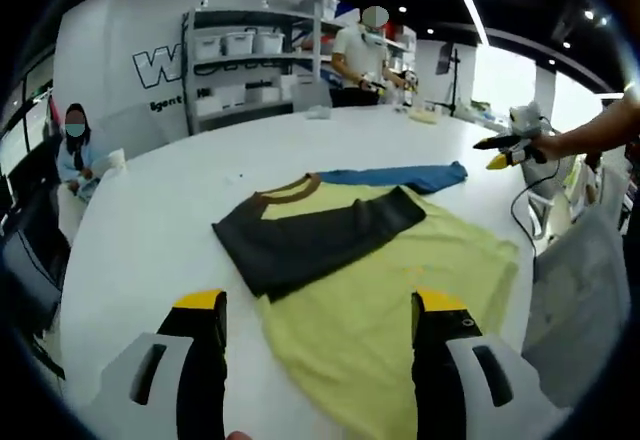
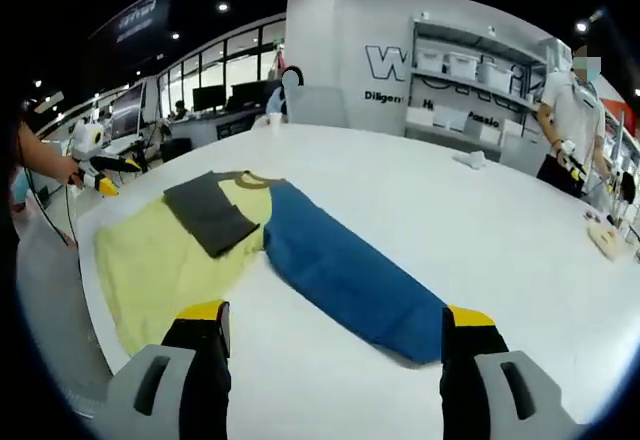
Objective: Fold the garment on the visible template until the final outline fits inside the template.
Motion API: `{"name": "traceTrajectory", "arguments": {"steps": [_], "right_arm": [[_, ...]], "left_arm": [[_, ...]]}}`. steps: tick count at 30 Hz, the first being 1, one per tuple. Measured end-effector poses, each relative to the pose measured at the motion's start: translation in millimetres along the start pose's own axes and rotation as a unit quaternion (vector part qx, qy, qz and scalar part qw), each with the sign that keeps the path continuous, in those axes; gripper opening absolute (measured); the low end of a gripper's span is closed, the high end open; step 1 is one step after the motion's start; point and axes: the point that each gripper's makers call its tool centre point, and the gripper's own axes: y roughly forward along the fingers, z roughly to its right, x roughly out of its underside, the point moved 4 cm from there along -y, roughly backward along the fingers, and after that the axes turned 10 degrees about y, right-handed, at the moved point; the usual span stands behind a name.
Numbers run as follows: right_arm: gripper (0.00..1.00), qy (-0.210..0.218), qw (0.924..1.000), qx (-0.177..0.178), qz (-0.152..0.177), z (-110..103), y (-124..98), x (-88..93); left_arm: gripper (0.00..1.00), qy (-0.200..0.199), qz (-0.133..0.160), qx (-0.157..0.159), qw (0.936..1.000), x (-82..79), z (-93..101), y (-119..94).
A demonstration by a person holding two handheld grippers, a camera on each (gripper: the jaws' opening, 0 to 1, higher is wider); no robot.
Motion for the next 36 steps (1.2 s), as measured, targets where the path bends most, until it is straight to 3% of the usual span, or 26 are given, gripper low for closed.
{"name": "traceTrajectory", "arguments": {"steps": [10, 20, 36], "right_arm": [[0.78, 0.033, 0.9991, 0.028, -0.001, 35, 7, 0.1], [0.72, 0.074, 0.9951, 0.063, -0.017, 72, 19, 14.2], [0.62, 0.099, 0.9907, 0.083, -0.042, 87, 31, 22.5]], "left_arm": [[0.73, -0.003, 0.004, 0.002, 1.0, 0.6, 7.4, -9], [0.74, -0.002, -0.005, 0.015, 0.9999, 13.2, 21.3, -19], [0.74, -0.017, -0.021, 0.002, 0.9996, 31.0, 31.0, -35]]}}
